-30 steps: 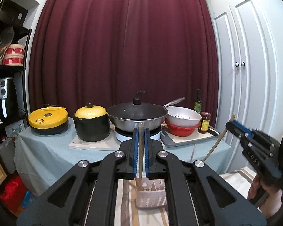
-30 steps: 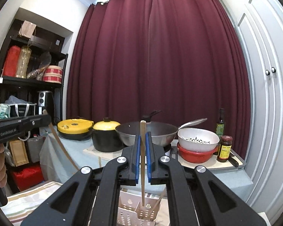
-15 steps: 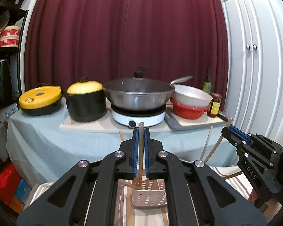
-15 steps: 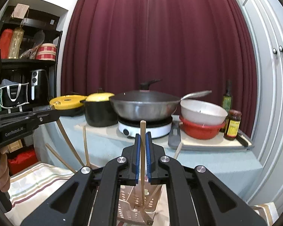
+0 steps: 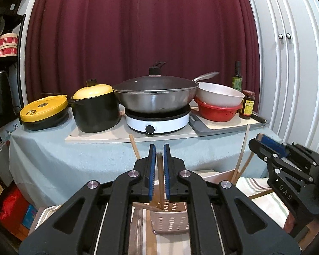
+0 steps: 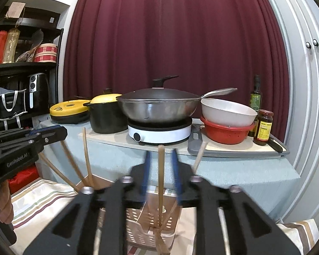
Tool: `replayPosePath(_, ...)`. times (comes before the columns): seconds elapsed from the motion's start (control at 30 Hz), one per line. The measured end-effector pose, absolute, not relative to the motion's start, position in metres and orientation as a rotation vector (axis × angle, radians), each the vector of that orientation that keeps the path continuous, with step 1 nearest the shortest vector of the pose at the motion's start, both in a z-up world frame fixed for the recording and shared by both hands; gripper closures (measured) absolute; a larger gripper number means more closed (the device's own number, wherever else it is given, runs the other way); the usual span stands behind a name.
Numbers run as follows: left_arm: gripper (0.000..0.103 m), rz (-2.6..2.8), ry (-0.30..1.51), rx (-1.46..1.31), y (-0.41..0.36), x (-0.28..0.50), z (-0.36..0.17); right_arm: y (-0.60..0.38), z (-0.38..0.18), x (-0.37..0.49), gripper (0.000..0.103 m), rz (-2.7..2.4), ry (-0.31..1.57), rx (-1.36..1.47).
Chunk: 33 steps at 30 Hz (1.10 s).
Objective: Organize utensils
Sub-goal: 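Lower the right tool's chopstick into the holder and open while the left tool releases its own, then move both open tools back down to the remaining chopsticks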
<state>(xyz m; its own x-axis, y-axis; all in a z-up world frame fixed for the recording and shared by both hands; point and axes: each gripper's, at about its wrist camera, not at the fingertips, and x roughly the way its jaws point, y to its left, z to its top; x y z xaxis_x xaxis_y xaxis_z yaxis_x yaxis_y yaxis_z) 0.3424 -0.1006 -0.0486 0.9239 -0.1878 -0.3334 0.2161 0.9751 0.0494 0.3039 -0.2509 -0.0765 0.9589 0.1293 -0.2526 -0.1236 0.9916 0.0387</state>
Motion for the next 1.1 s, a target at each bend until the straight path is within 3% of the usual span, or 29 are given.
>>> replayPosePath(0.03,0.089,-0.204,0.337,0.090,-0.102,0.343,-0.050,-0.251,-0.077,0.303,0.069,0.123,0.254,0.021)
replayPosePath(0.1,0.072,-0.198,0.338,0.090,-0.103,0.345,-0.051,-0.251,-0.076,0.303,0.065,0.120,0.252,0.020)
replayPosePath(0.5,0.040,-0.171,0.322,0.083,-0.100,0.346,-0.048,-0.253,-0.065,0.295,0.043,0.093,0.213,0.023)
replayPosePath(1.1,0.021,-0.112,0.267,0.097,-0.094,0.313,-0.027,-0.257,-0.045,0.266,0.035,0.067,0.191,0.018)
